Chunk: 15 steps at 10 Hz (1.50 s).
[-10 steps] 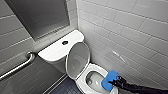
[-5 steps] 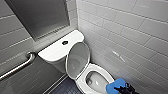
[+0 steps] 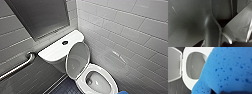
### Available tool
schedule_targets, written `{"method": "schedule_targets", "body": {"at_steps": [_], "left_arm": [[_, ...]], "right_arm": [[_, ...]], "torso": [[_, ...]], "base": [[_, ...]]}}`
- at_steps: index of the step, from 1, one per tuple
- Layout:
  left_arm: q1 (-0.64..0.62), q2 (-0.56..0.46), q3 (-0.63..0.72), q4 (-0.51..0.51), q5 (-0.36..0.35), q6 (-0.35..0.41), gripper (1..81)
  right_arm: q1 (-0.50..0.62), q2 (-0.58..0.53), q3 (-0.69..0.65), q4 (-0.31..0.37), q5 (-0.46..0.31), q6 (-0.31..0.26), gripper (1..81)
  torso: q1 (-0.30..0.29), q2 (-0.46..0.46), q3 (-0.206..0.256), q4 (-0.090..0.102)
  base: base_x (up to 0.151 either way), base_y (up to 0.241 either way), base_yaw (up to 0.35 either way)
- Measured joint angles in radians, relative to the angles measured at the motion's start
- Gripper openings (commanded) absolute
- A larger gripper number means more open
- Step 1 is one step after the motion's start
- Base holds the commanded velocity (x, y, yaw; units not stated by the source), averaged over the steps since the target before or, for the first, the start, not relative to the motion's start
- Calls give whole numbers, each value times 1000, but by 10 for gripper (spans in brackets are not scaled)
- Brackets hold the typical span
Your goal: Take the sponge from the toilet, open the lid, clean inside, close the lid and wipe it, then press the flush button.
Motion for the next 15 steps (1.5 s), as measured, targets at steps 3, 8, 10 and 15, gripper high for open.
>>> {"method": "schedule_targets", "body": {"at_steps": [3, 8, 10, 15], "left_arm": [[0, 0, 0, 0, 0, 0, 811], [0, 0, 0, 0, 1, 0, 811], [0, 1, 0, 0, 1, 0, 811], [0, 1, 0, 0, 3, 0, 811]], "right_arm": [[-16, -89, 151, 0, 8, -38, 10], [167, -61, 180, 0, -69, -71, 10], [286, 21, 64, 0, -135, -72, 10], [420, 344, -296, -37, -339, -76, 10]], "torso": [[0, 0, 0, 0], [0, 0, 0, 0], [0, 0, 0, 0], [0, 0, 0, 0]], "base": [[0, 0, 0], [0, 0, 0], [0, 0, 0], [0, 0, 0]]}}
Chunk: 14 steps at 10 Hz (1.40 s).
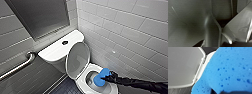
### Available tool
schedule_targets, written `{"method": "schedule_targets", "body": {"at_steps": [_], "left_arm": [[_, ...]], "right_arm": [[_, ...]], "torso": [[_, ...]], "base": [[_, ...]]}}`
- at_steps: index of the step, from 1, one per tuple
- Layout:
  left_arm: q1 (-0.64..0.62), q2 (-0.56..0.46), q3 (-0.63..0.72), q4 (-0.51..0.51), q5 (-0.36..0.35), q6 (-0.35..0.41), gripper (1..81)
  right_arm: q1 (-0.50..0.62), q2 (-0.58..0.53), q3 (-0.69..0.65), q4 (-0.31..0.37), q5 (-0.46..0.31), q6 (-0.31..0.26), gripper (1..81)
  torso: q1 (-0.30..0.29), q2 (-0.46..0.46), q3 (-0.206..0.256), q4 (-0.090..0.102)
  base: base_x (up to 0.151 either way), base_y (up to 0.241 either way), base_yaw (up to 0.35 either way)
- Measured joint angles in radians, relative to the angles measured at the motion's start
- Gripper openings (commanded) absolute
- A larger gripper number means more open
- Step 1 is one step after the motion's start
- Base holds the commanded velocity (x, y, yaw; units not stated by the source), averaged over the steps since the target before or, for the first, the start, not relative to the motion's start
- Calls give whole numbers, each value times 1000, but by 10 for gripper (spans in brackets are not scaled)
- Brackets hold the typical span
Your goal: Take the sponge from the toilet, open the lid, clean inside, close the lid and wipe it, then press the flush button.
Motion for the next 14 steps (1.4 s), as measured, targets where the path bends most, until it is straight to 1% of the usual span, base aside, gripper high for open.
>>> {"method": "schedule_targets", "body": {"at_steps": [3, 5, 6, 9, 11, 12, 14], "left_arm": [[0, 5, 0, -1, 0, 0, 811], [0, 5, 0, -1, 0, 0, 811], [0, 4, 0, -2, 0, -1, 811], [0, 4, 0, -3, 0, -4, 811], [0, 4, 0, -3, -1, -4, 811], [0, 4, 0, -3, -1, -4, 811], [0, 4, 0, -3, 0, -4, 811]], "right_arm": [[44, 139, -161, -61, -74, -2, 10], [63, 204, -250, -114, -89, -2, 10], [61, 230, -305, -129, -99, -2, 10], [53, 289, -465, -154, -95, -2, 10], [26, 298, -498, -159, -42, -2, 10], [24, 285, -493, -160, -37, -1, 10], [9, 210, -421, -162, -14, 20, 10]], "torso": [[0, 0, 0, 0], [0, 0, 0, 0], [0, 0, 0, 0], [0, 0, 0, 0], [0, 0, 0, 0], [0, 0, 0, 0], [0, 0, 0, 0]], "base": [[0, 0, 0], [0, 0, 0], [0, 0, 0], [0, 0, 0], [0, 0, 0], [0, 0, 0], [0, 0, 0]]}}
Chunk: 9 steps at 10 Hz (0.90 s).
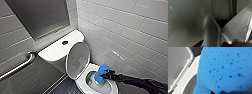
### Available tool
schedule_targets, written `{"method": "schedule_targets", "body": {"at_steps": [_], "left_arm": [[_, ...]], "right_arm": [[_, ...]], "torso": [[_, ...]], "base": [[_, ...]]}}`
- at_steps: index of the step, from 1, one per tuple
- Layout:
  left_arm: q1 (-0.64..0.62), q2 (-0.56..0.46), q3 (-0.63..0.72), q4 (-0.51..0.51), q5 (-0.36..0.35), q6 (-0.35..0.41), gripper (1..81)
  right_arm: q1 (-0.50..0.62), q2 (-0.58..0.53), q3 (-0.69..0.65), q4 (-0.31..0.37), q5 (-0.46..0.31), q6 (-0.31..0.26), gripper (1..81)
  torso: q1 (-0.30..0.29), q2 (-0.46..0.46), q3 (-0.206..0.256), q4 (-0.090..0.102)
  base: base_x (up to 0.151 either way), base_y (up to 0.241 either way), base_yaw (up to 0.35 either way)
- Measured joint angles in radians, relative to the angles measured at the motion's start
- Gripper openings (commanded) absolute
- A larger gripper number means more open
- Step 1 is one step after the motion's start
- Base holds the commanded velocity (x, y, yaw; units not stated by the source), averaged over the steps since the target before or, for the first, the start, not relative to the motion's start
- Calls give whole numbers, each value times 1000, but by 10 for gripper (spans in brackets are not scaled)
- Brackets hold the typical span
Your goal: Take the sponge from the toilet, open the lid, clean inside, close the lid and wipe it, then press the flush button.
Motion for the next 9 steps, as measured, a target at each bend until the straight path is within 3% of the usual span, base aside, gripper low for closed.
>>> {"method": "schedule_targets", "body": {"at_steps": [4, 9], "left_arm": [[0, 0, 0, 0, 0, 0, 811], [0, 0, 0, 0, 0, 1, 811]], "right_arm": [[-102, -242, 260, -6, 104, 79, 10], [-254, -438, 486, -1, 276, 151, 10]], "torso": [[0, 0, 0, 0], [0, 0, 0, 0]], "base": [[0, 0, 0], [0, 0, 0]]}}
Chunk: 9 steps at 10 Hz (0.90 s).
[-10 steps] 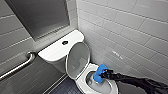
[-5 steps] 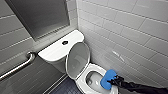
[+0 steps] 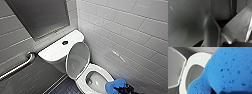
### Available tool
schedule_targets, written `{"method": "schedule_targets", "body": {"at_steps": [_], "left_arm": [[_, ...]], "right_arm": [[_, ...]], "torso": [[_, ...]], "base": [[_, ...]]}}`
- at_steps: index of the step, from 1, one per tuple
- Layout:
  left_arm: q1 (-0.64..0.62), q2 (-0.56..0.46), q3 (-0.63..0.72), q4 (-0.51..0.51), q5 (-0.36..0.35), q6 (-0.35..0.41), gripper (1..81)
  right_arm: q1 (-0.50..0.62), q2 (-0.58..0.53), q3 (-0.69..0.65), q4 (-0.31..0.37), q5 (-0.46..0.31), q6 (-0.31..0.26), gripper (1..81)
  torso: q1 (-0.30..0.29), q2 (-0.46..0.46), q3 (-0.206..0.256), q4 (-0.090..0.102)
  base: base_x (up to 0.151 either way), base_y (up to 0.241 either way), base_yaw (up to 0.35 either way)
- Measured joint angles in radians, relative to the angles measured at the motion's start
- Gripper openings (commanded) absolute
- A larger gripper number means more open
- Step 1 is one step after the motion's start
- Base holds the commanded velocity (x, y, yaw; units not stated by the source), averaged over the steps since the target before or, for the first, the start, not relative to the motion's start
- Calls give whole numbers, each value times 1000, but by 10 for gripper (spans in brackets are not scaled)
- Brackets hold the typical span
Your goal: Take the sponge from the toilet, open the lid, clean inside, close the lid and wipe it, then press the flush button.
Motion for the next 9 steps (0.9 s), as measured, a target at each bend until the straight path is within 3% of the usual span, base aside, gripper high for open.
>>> {"method": "schedule_targets", "body": {"at_steps": [4, 7, 9], "left_arm": [[0, 0, 0, 0, 0, 0, 811], [0, 0, 0, 0, 0, 0, 811], [0, 0, 0, 0, 1, 0, 811]], "right_arm": [[-140, -77, 98, 3, 85, 9, 10], [-278, -171, 199, -10, -20, 6, 10], [-306, -224, 250, -10, 17, 3, 10]], "torso": [[0, 0, 0, 0], [0, 0, 0, 0], [0, 0, 0, 0]], "base": [[0, 0, 0], [0, 0, 0], [0, 0, 0]]}}
